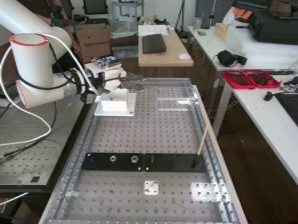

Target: Grab the smaller nut and place it in the white container

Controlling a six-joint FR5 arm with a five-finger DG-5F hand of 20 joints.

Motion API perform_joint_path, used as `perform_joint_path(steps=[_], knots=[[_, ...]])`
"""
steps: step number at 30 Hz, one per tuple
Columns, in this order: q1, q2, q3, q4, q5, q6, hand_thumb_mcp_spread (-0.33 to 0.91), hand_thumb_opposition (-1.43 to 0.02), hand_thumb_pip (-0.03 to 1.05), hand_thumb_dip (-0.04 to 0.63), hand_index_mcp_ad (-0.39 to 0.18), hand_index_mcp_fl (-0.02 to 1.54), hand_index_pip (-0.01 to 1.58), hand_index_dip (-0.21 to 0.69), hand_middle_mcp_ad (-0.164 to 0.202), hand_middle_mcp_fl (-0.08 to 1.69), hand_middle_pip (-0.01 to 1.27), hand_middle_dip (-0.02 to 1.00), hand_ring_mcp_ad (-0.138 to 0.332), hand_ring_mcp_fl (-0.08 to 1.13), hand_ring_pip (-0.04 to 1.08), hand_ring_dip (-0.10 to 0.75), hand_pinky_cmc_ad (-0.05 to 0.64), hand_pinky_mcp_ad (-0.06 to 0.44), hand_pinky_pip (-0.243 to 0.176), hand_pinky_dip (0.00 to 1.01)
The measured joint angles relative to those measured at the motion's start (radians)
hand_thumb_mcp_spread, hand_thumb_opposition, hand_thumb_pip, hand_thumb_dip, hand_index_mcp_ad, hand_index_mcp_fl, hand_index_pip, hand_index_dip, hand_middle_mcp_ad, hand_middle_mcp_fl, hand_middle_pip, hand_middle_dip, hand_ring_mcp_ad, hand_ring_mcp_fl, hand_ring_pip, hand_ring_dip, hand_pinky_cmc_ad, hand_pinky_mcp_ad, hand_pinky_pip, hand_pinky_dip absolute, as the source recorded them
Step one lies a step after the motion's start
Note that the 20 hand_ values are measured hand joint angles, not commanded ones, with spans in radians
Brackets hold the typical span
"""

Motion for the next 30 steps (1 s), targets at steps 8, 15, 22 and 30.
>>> perform_joint_path(steps=[8,15,22,30], knots=[[-0.031,0.045,-0.01,0.037,0.111,0.076,0.44,-0.9,0.62,0.19,-0.264,0.02,1.0,-0.024,0.063,0.1,0.13,0.3,0.091,0.02,0.1,0.152,0.382,0.3,0.017,0.28],[-0.084,0.155,-0.001,0.026,0.321,0.14,0.39,-0.87,0.62,0.188,-0.239,0.02,0.91,-0.028,0.065,0.1,0.13,0.3,0.094,0.02,0.1,0.152,0.38,0.304,0.0,0.32],[-0.096,0.232,0.068,-0.066,0.567,0.152,0.38,-0.85,0.6,0.188,-0.225,0.02,0.84,-0.028,0.065,0.1,0.13,0.3,0.098,0.02,0.1,0.152,0.38,0.304,-0.028,0.37],[-0.086,0.249,0.16,-0.153,0.781,0.193,0.29,-0.79,0.6,0.188,-0.175,0.02,0.71,-0.028,0.066,0.1,0.13,0.3,0.106,0.01,0.1,0.152,0.393,0.314,-0.059,0.46]])
